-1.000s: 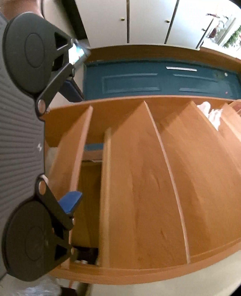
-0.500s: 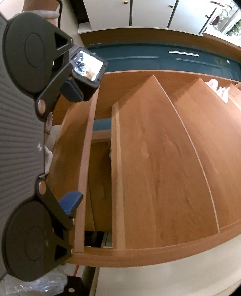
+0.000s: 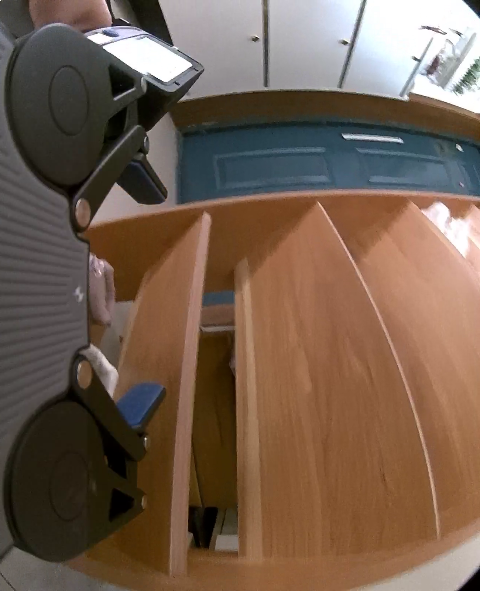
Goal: Organize scattered shoes
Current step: 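Carry the pink slipper with the left tool onto the shelf's bottom board and release, then grasp the pink bear-print boot's collar on the shelf board with the right tool, then set the pink bear-print boot upright on the shelf board with the right tool, then grasp the pink bear-print boot's collar again with the right tool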
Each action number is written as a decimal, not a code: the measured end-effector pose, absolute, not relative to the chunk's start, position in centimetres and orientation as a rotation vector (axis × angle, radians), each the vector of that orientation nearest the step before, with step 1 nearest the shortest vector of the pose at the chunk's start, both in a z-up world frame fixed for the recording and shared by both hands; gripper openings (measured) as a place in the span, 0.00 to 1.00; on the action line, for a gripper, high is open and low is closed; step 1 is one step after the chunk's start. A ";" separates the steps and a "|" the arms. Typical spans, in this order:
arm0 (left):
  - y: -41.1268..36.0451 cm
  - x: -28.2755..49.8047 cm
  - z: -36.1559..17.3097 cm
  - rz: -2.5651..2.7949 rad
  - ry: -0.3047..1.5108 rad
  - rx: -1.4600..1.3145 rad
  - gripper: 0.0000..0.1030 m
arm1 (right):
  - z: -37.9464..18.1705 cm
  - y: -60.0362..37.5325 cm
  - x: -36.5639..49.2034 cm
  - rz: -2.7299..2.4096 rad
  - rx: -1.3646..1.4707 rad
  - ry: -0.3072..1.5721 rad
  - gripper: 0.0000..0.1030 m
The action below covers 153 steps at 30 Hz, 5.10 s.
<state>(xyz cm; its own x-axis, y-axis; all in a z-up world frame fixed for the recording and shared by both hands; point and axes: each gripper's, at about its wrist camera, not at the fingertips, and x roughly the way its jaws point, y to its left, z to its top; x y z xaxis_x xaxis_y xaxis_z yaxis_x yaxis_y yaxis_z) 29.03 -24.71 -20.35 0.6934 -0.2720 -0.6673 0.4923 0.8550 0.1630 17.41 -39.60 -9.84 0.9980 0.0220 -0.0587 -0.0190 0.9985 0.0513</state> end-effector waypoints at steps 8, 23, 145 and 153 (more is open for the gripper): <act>-19.6 19.5 -16.7 -0.250 1.070 0.178 0.83 | -10.9 -35.8 24.0 0.127 -0.054 0.265 0.40; -26.1 10.6 -11.8 -0.249 1.003 0.269 1.00 | -14.6 -32.7 32.4 -0.124 -0.089 0.588 0.49; -24.9 6.6 -8.3 -0.297 0.791 0.202 1.00 | -15.9 -34.1 29.9 -0.122 -0.606 0.270 0.74; -24.3 7.0 -8.9 -0.277 0.808 0.202 1.00 | -16.0 -32.6 37.3 0.041 -0.730 0.470 0.48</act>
